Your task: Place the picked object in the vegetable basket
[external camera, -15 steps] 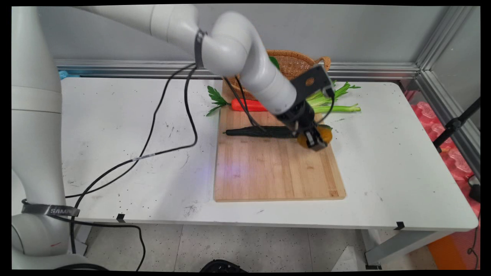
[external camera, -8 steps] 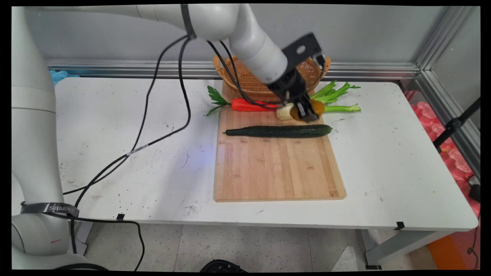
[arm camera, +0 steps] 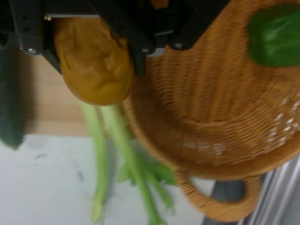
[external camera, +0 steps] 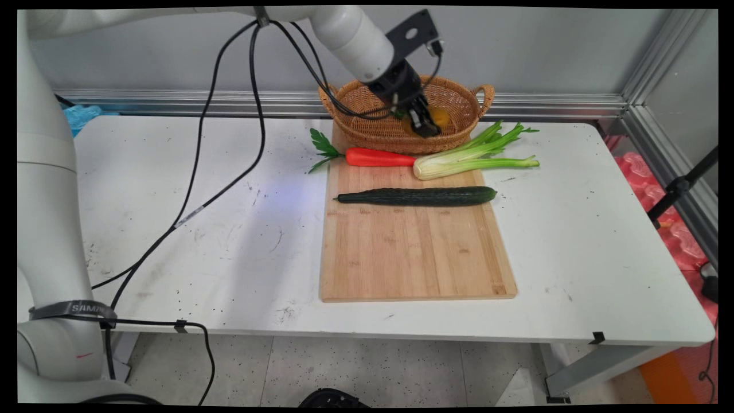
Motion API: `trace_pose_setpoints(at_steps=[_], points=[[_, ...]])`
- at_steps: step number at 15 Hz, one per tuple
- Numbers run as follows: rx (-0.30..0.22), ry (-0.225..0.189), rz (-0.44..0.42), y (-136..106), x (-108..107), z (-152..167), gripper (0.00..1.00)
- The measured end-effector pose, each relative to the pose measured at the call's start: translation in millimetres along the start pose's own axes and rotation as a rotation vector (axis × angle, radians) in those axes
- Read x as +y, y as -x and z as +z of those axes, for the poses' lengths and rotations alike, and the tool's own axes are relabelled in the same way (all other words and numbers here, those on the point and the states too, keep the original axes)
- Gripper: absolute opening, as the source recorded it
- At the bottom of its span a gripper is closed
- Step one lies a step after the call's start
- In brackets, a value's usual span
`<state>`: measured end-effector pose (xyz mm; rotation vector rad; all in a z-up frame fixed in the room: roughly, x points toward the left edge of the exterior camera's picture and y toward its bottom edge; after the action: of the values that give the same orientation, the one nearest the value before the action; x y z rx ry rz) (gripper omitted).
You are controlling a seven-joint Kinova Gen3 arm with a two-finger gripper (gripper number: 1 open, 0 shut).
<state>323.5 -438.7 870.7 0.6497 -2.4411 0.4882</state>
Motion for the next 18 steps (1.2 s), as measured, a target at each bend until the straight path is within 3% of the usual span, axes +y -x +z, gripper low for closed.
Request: trace_pose_setpoints(at_steps=[9,18], points=[[-0.013,-0.072,0.009,29.1,-61.3,0.5,0.00],[-0.037,-0.099,0.025,50.2,-94.9,3.5,0.00]])
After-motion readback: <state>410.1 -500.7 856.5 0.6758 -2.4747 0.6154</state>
